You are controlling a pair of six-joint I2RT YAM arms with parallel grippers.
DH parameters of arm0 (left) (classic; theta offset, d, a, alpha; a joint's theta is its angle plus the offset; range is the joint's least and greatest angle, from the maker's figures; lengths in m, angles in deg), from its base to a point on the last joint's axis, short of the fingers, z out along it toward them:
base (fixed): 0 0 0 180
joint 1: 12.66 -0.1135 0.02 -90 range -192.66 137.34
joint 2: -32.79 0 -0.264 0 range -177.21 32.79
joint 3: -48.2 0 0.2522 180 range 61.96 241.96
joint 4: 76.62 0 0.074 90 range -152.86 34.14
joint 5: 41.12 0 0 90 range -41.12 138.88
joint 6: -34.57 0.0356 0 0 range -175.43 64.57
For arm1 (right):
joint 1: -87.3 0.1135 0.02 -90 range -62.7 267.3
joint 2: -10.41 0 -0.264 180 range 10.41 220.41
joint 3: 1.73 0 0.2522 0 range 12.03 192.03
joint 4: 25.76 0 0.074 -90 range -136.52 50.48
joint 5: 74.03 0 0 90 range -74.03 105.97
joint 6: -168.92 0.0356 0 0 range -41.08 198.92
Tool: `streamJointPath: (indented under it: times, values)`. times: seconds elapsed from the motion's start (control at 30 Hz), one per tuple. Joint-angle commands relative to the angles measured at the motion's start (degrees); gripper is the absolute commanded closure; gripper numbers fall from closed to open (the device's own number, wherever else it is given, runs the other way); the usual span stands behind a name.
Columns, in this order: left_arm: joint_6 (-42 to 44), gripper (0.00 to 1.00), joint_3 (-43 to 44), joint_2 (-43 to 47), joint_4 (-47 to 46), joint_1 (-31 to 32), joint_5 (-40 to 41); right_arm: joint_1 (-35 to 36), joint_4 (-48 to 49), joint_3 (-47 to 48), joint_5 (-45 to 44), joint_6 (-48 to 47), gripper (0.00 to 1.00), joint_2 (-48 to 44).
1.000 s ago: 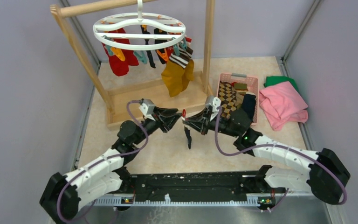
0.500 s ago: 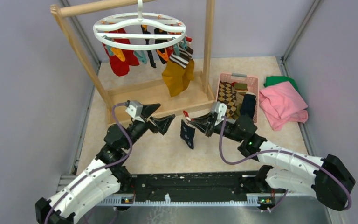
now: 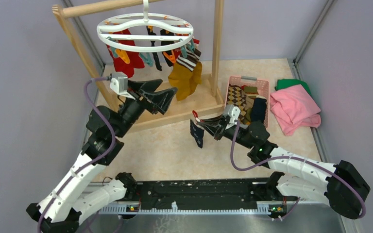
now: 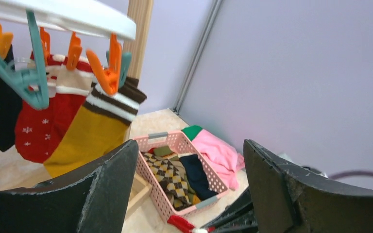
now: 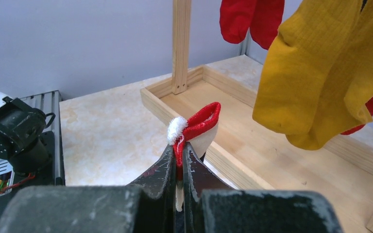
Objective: Clip the socks to the hanger
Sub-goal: Open the clamp at the hanger.
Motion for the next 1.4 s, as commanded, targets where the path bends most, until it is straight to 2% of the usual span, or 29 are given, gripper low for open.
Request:
streamJointPath:
  times: [0.0,0.13,0.23,0.3,0.47,0.53,0.73,1.37]
  values:
    - [-1.58,0.14,7.59,-4.58,5.97,0.17,4.37,0.52,3.08,0.08,-1.85,0.92,1.0,-0.2]
    - [-3.86,0.11,13.62,-9.0,11.12,0.21,11.27,0.42,2.86,0.05,-2.12,1.1,1.0,-0.62]
    - [-7.07,0.16,22.62,-15.1,21.02,0.22,16.45,0.45,3.01,-0.17,-2.2,1.27,1.0,-0.8]
    - [-7.14,0.18,25.95,-17.46,23.54,0.23,17.18,0.45,3.19,-0.48,-2.32,1.43,1.0,-0.85]
    - [-3.83,0.21,29.49,-20.2,23.3,0.21,19.17,0.17,3.5,-1.07,-2.5,1.52,1.0,-1.14]
    - [-1.65,0.28,29.68,-20.99,22.6,0.24,20.36,-0.18,3.51,-1.22,-2.41,1.79,1.0,-1.3]
    - [3.74,0.34,28.68,-23.16,17.27,0.34,22.49,-0.76,4.06,-1.67,-1.93,2.46,1.0,-1.4]
    - [2.11,0.32,25.84,-26.5,5.32,0.3,25.46,-1.38,4.26,-2.09,-1.54,3.01,1.0,-1.84]
